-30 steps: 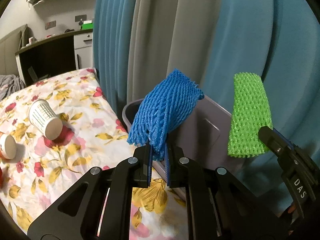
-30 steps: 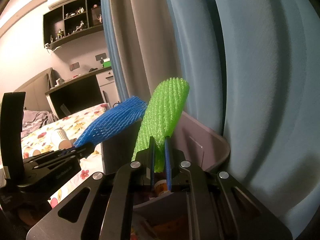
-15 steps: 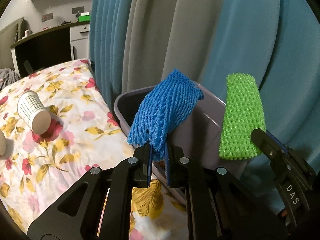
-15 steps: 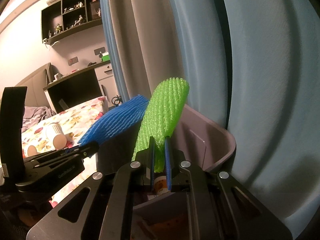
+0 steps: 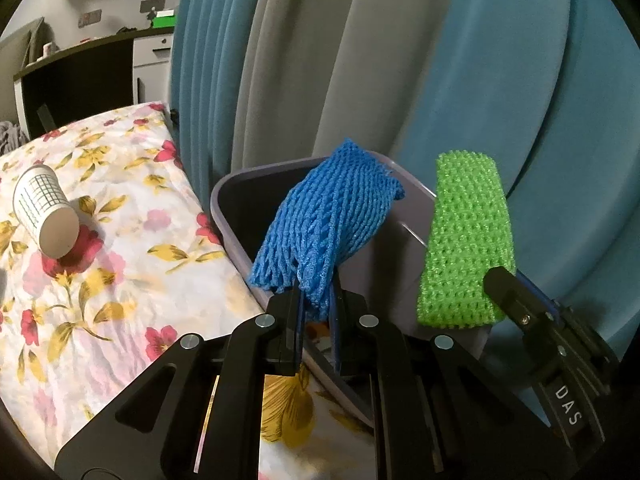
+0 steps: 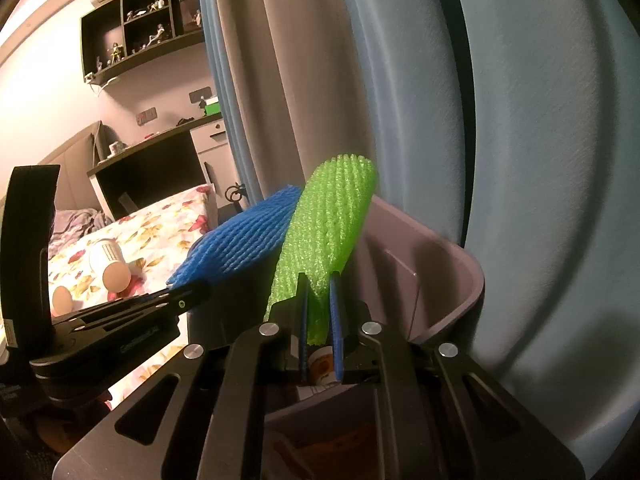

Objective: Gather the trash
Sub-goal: 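Open both tools to drop the mesh nets into the grey bin, then move both open tools back over the red-and-white plastic bags, then grasp a red-and-white bag with the right tool while the left tool grasps another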

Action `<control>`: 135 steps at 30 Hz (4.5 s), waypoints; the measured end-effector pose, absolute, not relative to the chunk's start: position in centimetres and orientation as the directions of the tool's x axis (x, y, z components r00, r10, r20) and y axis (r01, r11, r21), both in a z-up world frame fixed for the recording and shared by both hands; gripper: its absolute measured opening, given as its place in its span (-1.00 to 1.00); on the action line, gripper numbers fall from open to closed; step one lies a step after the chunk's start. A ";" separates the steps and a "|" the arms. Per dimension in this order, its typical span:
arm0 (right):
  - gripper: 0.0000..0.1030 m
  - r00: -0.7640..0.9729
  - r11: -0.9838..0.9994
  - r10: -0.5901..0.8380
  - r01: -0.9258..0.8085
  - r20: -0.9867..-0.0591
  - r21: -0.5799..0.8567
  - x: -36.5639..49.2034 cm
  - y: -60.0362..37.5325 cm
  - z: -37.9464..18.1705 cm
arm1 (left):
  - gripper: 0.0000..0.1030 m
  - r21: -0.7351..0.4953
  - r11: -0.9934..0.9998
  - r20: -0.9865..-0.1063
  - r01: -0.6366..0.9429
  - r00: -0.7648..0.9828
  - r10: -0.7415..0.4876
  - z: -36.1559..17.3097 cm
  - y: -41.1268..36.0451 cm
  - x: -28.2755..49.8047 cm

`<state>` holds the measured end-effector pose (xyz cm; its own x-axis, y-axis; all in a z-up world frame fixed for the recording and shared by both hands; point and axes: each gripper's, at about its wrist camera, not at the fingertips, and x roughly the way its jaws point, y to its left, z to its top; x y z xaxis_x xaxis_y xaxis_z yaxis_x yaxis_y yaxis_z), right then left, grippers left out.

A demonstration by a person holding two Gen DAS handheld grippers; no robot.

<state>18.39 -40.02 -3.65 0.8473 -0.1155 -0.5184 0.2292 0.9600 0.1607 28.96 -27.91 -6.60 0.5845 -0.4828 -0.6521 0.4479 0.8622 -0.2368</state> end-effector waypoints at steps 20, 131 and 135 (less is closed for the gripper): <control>-0.68 0.837 0.961 -0.114 0.229 -0.535 0.154 18.5 -40.0 -4.1 | -0.69 -0.303 0.827 -0.642 0.475 0.539 -0.545 -7.0 -28.2 29.6; -0.88 0.754 0.921 0.384 -0.357 -0.533 0.159 18.7 -7.1 -3.4 | -0.30 -0.263 0.932 -0.712 -0.247 0.702 -0.015 -8.9 20.3 24.9; -0.88 0.758 0.921 0.385 -0.355 -0.527 0.162 18.1 -8.0 -3.4 | -0.45 -0.264 0.933 -0.698 -0.245 0.716 -0.009 -8.8 19.9 24.2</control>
<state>18.10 -7.96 -3.43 0.7577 0.3850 -0.5269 -0.3555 0.9206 0.1615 24.21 19.94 -8.82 0.7160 -0.0091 -0.6980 -0.2451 0.9330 -0.2637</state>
